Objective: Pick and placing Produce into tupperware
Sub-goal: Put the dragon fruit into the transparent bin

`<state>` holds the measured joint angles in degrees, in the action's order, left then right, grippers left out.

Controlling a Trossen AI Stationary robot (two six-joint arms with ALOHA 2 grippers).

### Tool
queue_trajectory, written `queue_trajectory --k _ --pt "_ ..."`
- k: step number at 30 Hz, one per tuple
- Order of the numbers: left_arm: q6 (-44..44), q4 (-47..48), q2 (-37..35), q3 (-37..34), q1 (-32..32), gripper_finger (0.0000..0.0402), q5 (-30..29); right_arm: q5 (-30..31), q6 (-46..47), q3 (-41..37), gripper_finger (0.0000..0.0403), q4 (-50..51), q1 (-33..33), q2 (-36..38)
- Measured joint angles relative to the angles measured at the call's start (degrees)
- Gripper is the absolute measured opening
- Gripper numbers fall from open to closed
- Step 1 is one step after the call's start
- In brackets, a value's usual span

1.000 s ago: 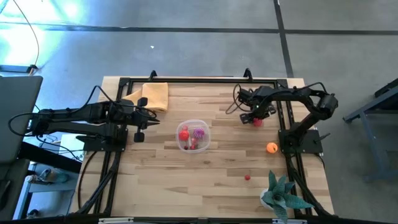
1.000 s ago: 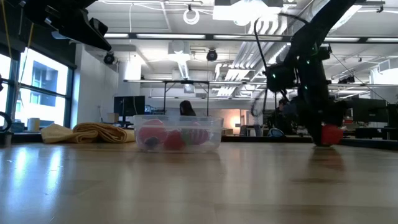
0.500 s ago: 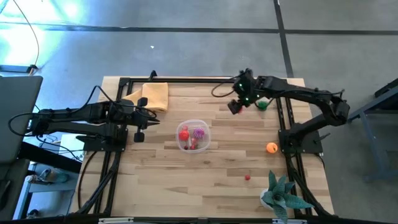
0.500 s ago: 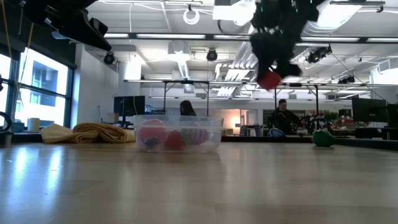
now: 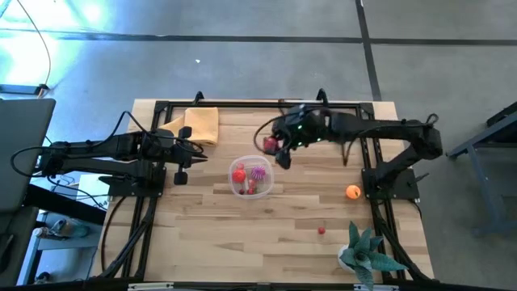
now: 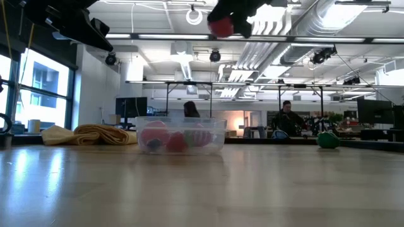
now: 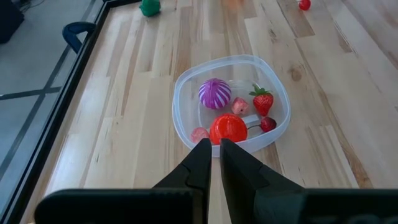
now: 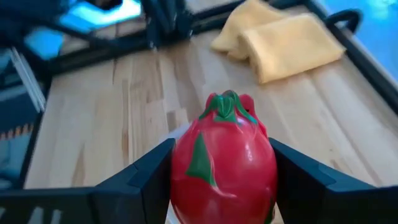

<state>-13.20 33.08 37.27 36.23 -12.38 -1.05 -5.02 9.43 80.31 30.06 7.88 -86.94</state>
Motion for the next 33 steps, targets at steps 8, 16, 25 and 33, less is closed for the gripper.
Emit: queue_trajectory --k 8,16,25,33 --pt "0.01 0.00 0.00 0.00 0.00 0.0024 -0.01 -4.10 -3.47 -0.02 0.0211 -3.86 -1.22 -12.22" --pt "0.00 0.00 0.01 0.00 0.00 0.0024 -0.01 -6.00 -6.98 -0.02 0.0211 -6.30 -2.20 -22.57" --pt "-0.01 0.00 -0.01 0.00 0.00 0.0024 -0.01 -3.77 -9.92 -0.02 0.0211 -6.64 -6.53 -25.59" --pt "0.01 0.00 -0.01 0.00 0.00 0.0024 0.01 0.33 -11.25 -0.02 0.0211 -7.30 -7.84 -25.59"
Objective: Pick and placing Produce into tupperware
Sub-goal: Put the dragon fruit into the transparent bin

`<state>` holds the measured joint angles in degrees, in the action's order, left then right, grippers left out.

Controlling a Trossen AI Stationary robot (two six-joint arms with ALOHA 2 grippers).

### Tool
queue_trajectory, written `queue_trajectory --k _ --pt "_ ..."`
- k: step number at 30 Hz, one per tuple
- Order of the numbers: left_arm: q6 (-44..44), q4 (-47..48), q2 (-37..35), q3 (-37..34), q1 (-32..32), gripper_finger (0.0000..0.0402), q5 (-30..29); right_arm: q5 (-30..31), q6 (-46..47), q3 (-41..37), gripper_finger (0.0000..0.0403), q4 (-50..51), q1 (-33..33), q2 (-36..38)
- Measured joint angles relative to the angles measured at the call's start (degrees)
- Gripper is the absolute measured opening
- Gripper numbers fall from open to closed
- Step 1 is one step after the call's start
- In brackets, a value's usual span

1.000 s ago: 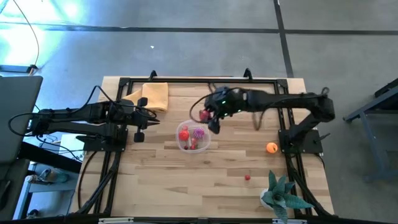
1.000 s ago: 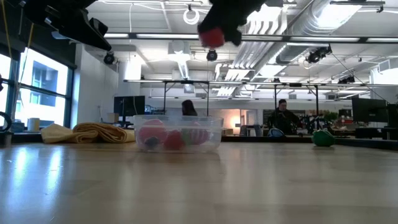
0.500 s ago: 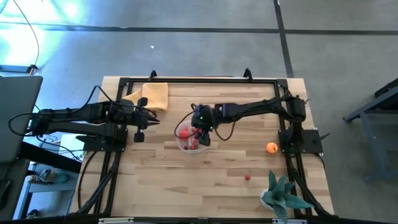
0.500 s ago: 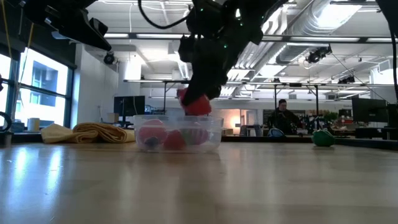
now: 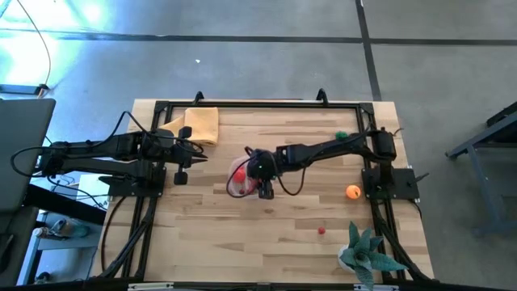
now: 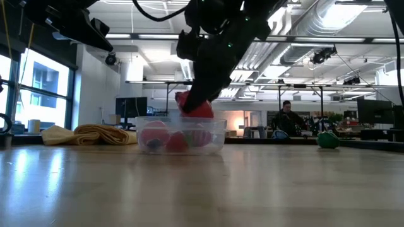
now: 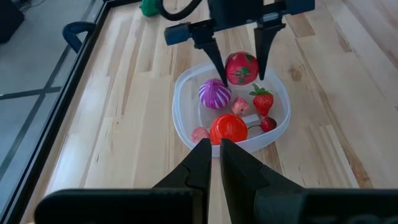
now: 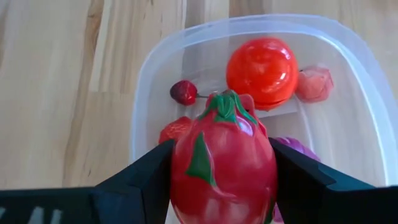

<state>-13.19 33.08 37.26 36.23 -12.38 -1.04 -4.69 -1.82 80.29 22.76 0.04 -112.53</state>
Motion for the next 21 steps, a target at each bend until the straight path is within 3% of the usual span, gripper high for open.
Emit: queue_trajectory --k 21 --pt "-0.01 0.00 0.00 0.00 0.01 0.0024 -0.02 -1.46 -1.23 -0.04 0.0212 -1.22 -0.49 -3.61"
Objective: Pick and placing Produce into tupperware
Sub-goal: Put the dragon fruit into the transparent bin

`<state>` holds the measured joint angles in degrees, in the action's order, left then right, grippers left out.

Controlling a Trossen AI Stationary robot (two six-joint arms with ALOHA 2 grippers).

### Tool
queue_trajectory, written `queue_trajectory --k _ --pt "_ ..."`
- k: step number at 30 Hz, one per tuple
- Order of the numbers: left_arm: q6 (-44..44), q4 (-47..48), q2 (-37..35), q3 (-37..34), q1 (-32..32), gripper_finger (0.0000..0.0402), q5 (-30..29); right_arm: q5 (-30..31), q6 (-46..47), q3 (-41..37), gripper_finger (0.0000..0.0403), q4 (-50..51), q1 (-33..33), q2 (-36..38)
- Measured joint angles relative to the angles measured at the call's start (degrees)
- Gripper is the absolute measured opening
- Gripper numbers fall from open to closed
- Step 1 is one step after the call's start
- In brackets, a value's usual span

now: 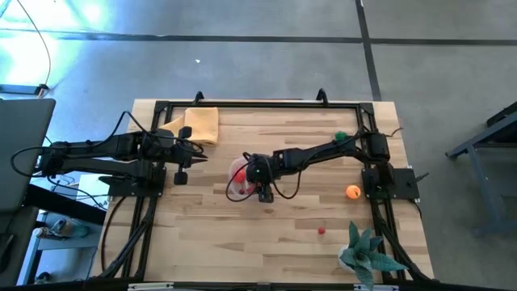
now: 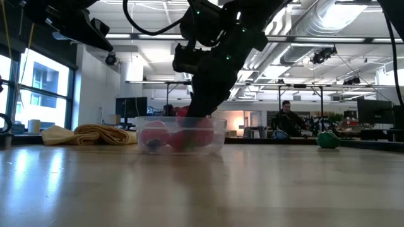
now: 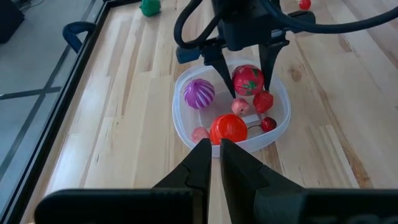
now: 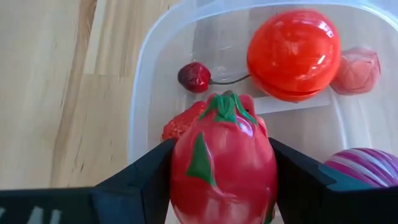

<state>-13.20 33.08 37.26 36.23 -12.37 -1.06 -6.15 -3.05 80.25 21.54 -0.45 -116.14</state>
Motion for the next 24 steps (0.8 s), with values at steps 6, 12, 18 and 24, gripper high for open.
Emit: queue_trajectory --k 6,12,18,24 --pt "0.01 0.00 0.00 0.00 -0.01 0.0024 0.00 0.02 -0.43 0.01 0.0217 0.01 0.02 0.00" --pt "0.01 0.00 0.02 0.00 -0.01 0.0024 0.00 3.86 -0.46 0.02 0.0218 0.02 0.00 0.00" --pt "0.00 0.02 0.00 0.00 -0.01 0.0024 0.00 7.51 -0.30 0.02 0.0220 0.02 0.04 0.00" --pt "0.01 0.00 0.00 0.00 -0.01 0.0024 0.00 7.50 -0.24 0.02 0.0252 0.00 0.00 0.00"
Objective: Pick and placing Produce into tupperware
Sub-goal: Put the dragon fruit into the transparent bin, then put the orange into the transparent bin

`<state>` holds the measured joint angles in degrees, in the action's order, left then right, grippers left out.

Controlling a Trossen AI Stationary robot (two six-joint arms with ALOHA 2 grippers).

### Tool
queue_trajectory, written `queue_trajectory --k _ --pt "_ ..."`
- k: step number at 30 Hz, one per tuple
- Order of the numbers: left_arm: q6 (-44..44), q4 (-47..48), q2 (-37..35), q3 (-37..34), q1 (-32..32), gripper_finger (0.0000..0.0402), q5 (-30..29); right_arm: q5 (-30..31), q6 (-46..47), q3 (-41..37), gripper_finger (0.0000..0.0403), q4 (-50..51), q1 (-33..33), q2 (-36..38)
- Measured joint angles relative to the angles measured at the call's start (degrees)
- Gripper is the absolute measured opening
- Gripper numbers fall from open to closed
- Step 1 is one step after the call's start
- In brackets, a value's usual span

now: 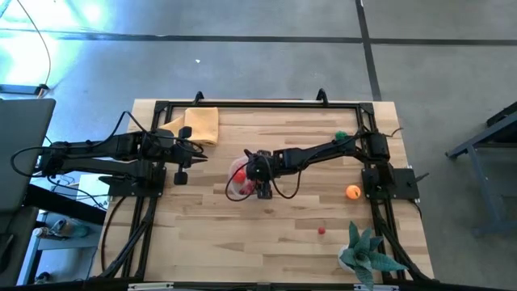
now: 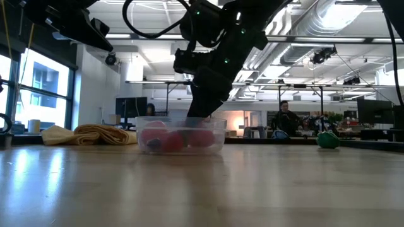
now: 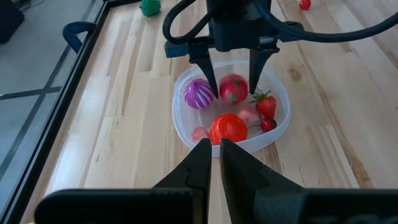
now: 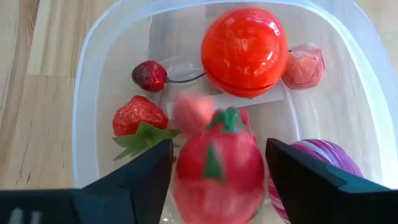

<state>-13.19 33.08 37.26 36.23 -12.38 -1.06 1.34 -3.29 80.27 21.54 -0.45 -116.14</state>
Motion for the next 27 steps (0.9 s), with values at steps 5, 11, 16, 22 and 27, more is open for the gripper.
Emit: queue_trajectory --k 5,11,16,22,27 --pt "-0.02 0.02 0.01 0.00 0.00 0.0024 0.00 -0.02 -0.15 0.00 0.0266 0.00 0.02 0.00" --pt "-0.01 0.00 0.02 0.00 0.00 0.0024 0.00 -1.44 -1.27 0.00 0.0268 0.00 0.00 0.00" --pt "0.00 0.01 0.00 0.00 0.00 0.0024 0.00 -1.53 -1.75 0.00 0.0268 0.28 0.00 0.14" --pt "0.00 0.00 0.02 0.00 0.00 0.0024 0.02 0.02 -1.90 0.02 0.0268 2.09 0.00 2.26" --pt "-0.01 -0.02 0.00 0.00 0.01 0.0024 0.00 2.31 -1.64 0.02 0.0268 5.46 0.02 6.61"
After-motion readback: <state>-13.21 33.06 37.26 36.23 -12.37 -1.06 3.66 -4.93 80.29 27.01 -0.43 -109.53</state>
